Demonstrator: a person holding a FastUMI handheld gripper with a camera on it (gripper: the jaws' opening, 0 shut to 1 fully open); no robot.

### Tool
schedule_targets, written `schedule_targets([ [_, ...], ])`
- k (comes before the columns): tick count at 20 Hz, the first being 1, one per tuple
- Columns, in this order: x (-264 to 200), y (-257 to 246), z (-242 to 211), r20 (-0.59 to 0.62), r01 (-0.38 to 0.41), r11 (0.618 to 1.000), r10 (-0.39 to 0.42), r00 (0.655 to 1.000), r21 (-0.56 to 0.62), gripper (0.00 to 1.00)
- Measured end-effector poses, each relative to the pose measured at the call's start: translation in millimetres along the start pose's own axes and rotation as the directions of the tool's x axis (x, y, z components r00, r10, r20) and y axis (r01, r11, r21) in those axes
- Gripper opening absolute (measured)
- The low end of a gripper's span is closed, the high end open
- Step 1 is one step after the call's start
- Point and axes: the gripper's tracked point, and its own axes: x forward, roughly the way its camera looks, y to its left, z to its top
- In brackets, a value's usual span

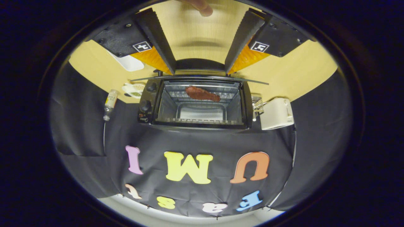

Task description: Open the toaster oven, put the food inside, and close the toaster oven door.

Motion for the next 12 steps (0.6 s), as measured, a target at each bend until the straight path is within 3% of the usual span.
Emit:
schedule_targets([
  [12,54.1,-3.4,92.6,0.111,-0.04,0.998,0.036,0.993,0.039,0.99],
])
